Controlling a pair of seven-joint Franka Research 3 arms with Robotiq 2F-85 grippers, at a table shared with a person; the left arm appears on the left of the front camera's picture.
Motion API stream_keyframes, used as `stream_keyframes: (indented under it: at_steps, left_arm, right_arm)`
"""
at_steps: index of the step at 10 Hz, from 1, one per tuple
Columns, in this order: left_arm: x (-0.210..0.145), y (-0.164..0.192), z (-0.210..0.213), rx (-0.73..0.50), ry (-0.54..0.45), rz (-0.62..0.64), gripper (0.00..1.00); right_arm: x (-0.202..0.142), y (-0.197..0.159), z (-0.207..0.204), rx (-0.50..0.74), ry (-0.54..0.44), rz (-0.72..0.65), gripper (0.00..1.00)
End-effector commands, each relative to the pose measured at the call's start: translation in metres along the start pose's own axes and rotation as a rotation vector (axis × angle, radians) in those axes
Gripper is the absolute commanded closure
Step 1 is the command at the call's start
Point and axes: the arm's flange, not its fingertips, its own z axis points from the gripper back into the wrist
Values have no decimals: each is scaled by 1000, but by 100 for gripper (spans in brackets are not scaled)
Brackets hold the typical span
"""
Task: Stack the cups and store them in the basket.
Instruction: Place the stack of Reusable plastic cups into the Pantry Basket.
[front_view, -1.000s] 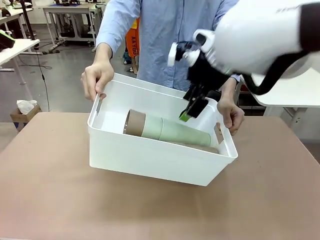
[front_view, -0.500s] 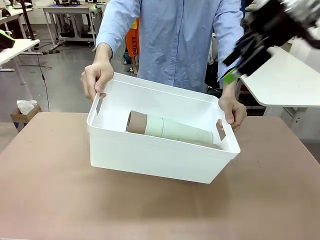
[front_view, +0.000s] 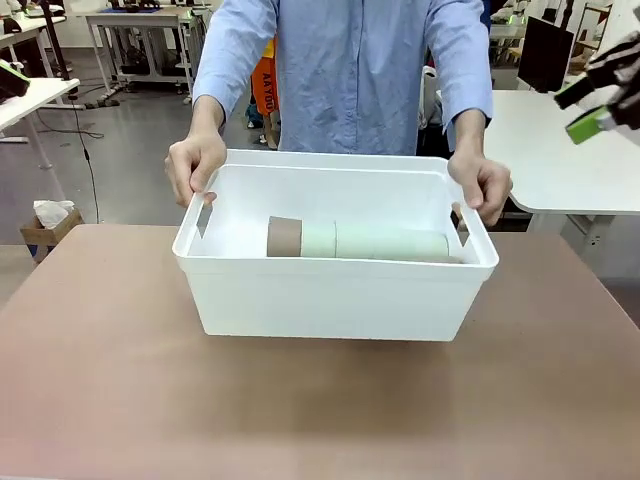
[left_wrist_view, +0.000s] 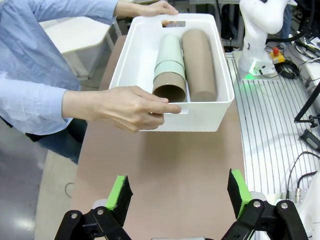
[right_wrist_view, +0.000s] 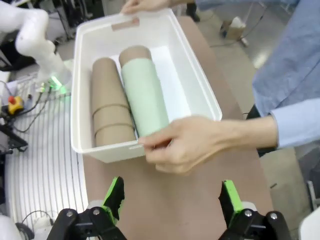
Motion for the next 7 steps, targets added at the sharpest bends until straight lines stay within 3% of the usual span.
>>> stream_keyframes:
  at_steps: [1, 2, 3, 7]
  left_arm:
    - [3, -1, 1, -5, -19, 0, 0]
    - [3, -1, 1, -5, -19, 0, 0]
    - [3, -1, 1, -5, -19, 0, 0]
    - [3, -1, 1, -5, -19, 0, 0]
  right_arm:
    - [-22, 4, 3, 30, -70, 43, 0]
    - [-27, 8, 7, 47, -126, 82, 0]
    - [-13, 0, 3, 7, -13, 13, 0]
    - [-13, 0, 3, 7, -13, 13, 0]
